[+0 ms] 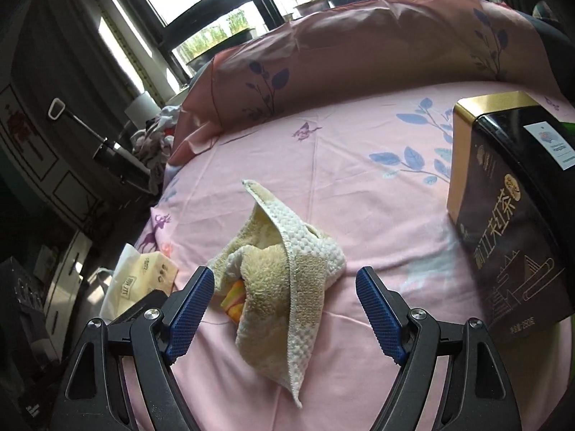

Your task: Organize soft objects

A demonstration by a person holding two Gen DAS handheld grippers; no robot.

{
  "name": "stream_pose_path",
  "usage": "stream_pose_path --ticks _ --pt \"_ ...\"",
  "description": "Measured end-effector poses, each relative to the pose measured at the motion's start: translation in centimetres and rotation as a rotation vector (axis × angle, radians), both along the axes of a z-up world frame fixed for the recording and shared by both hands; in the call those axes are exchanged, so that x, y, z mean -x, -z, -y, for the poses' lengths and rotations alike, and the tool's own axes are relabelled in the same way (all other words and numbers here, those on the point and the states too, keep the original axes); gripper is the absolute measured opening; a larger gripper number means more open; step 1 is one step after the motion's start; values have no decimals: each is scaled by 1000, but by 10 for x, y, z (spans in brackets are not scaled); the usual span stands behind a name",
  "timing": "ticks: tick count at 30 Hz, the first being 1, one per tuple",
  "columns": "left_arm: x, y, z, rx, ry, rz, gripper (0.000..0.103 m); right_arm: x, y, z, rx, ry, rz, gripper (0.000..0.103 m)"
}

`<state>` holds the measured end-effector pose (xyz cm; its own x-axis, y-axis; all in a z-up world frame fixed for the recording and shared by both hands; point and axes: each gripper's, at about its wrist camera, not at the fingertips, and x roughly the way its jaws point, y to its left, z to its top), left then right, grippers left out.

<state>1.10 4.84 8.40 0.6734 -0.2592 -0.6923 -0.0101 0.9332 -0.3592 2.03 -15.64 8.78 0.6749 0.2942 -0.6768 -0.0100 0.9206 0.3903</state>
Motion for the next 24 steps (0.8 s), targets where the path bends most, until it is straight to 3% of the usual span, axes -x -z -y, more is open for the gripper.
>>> stream_pose_path --ticks 7,9,11,13,16,21,24 --pt "-1 2 0 -24 7 -5 66 -32 36 -30 26 -4 -80 79" --pt "0 2 0 -21 14 -8 66 -38 43 -31 35 12 -91 66" --pt "1 1 0 -15 19 -7 66 -42 48 -29 53 50 -98 38" --pt "1 0 0 -15 28 0 66 -43 48 -23 62 55 -100 23" --pt "1 0 1 -25 26 -1 66 -38 34 -15 21 54 -64 20" --pt "0 1 2 -14 48 -8 66 -9 -14 -7 87 84 51 20" --pt "1 -1 3 10 66 -6 66 13 -44 1 59 24 98 20"
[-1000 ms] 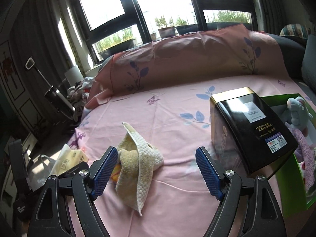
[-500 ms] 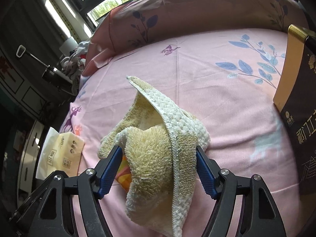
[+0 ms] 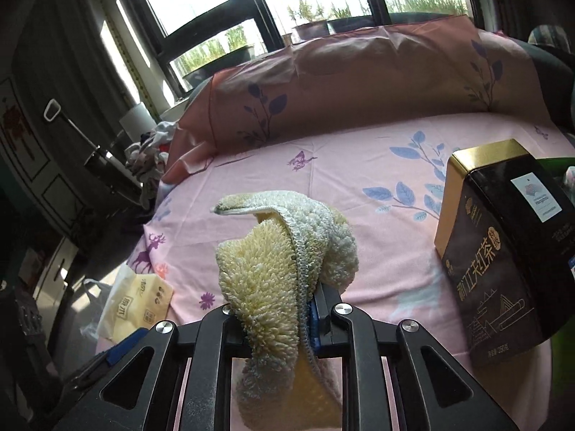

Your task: Organize soft objects

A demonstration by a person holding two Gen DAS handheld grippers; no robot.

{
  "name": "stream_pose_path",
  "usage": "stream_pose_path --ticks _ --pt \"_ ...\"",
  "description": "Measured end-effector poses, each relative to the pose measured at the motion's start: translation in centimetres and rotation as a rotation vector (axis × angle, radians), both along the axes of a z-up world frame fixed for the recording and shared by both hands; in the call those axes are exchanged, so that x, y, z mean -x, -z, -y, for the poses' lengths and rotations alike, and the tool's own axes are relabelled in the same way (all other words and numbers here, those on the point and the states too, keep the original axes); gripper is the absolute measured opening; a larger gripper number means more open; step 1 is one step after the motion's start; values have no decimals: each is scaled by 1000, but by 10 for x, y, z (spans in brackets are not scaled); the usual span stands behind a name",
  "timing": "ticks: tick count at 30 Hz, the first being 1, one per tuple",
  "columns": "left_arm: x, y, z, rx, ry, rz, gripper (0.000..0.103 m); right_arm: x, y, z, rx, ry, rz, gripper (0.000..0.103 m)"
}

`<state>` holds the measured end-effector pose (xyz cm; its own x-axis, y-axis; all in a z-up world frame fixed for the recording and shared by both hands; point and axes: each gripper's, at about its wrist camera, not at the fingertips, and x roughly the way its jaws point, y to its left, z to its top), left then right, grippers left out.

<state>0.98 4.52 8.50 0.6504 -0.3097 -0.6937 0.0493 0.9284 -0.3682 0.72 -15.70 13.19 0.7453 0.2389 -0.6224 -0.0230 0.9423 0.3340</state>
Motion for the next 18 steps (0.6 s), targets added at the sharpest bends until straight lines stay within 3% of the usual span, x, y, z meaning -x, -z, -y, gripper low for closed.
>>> stream_pose_path --ticks 5,8,10,13,18 --pt "0 0 4 -16 10 -4 66 46 -38 10 37 -64 56 20" --pt "0 1 6 -8 36 -12 66 66 -44 16 38 -113 47 20" --pt "1 1 8 -1 50 -11 66 72 -42 15 102 -92 31 20" --pt "2 3 16 10 119 -27 66 68 -26 19 170 -50 -35 20" --pt "2 12 39 -17 213 -62 66 38 30 13 153 -111 -222 20"
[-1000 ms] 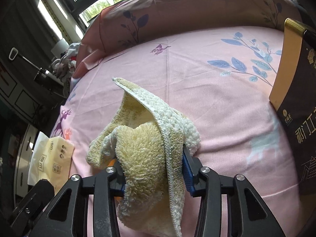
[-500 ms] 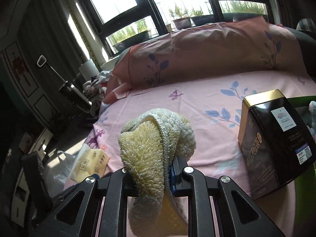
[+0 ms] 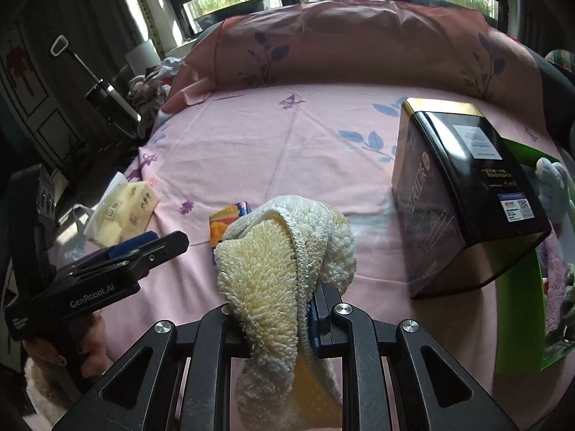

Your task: Organize soft objects

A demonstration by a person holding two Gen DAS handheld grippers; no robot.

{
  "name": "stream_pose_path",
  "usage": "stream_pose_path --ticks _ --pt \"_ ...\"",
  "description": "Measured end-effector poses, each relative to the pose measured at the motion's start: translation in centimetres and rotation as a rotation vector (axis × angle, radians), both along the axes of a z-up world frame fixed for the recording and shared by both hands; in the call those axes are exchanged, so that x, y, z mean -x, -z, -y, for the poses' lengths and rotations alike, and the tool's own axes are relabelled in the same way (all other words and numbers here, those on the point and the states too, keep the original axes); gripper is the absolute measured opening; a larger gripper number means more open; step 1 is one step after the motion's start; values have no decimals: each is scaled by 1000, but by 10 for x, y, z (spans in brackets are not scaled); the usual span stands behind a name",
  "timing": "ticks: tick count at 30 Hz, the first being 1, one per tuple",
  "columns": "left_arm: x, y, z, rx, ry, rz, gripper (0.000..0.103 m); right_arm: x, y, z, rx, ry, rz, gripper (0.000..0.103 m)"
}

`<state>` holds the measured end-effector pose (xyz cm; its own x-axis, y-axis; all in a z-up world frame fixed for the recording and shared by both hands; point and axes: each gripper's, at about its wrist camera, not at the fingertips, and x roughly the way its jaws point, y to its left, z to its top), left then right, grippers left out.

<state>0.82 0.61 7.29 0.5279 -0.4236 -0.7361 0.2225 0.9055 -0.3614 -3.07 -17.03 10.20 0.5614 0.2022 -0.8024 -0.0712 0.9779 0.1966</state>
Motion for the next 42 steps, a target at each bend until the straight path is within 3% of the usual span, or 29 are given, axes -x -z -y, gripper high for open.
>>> stream_pose_path --ticks 5,9,12,14,16,21,25,28,30,33,34,37,40,42 --pt "-2 8 7 -42 9 -26 66 -30 49 -15 -49 -21 -125 20" --pt "-4 13 9 -57 19 -52 66 -38 64 -27 -19 -3 -131 23" --pt "-4 16 10 -57 27 -72 66 -34 58 -21 -32 9 -131 41" --pt "-4 16 9 -43 31 -72 66 -27 51 -12 -16 35 -124 71" --pt "-4 14 7 -20 25 -70 67 -19 39 0 -18 49 -98 75" --pt "-4 17 13 16 57 -106 67 2 11 27 -161 59 -48 75" --pt "3 19 31 52 149 -125 67 8 -1 33 -249 85 -11 75" --pt "7 21 47 67 207 -135 67 3 3 30 -332 63 -1 75" --pt "7 26 59 68 239 -160 67 -5 16 29 -404 52 -53 75" --pt "5 38 72 48 245 -207 66 -15 34 29 -345 140 -98 69" --pt "4 40 75 38 243 -213 67 -19 40 29 -342 156 -116 62" --pt "1 44 81 18 228 -220 67 -26 52 28 -361 140 -161 50" --pt "-3 47 78 44 208 -237 67 -30 56 24 -301 149 -139 39" --pt "-6 49 72 93 181 -257 69 -34 63 22 -320 134 -153 36"
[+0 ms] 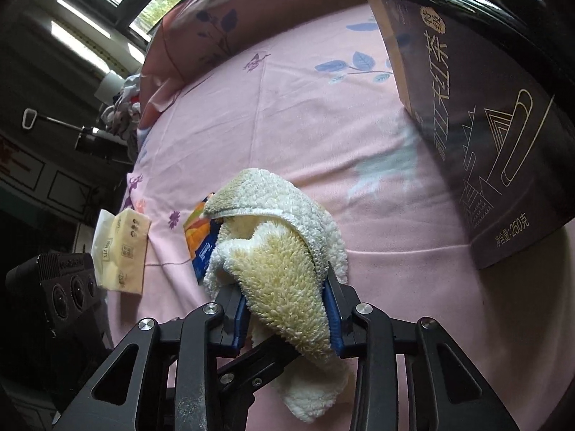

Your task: Organize soft objects

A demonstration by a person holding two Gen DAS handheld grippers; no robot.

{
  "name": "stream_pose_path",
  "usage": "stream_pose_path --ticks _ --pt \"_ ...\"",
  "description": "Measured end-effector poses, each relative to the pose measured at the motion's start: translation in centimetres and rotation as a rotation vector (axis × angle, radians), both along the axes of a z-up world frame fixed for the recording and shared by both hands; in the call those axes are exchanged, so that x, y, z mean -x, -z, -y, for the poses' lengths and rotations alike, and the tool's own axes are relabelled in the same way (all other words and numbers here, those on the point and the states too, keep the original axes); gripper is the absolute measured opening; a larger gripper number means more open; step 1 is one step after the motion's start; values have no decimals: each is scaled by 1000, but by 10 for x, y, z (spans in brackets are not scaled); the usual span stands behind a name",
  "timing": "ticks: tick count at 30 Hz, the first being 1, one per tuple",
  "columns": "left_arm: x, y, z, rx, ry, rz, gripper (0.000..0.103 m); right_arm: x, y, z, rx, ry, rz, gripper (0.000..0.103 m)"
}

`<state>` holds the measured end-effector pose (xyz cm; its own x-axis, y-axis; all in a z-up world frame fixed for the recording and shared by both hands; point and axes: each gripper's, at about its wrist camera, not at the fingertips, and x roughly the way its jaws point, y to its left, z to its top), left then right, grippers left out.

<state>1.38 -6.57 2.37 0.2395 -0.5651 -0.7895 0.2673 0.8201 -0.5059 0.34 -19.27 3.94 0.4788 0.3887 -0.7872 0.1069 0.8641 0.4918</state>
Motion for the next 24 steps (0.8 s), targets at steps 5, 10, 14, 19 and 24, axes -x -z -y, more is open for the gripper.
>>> stream_pose_path --ticks 5,10,14,19,24 --pt "1 -3 -7 31 -8 5 66 -9 18 2 -100 -5 -37 35" --pt "7 -8 -5 53 30 41 47 -8 18 -3 -75 -3 -31 34" --pt "16 -18 -3 57 44 104 38 -3 11 -6 -54 -4 -8 34" --pt "28 -37 -5 88 57 195 38 6 -11 -7 -26 -15 67 34" --pt "45 -62 -8 84 81 301 38 20 -39 -11 8 -23 161 34"
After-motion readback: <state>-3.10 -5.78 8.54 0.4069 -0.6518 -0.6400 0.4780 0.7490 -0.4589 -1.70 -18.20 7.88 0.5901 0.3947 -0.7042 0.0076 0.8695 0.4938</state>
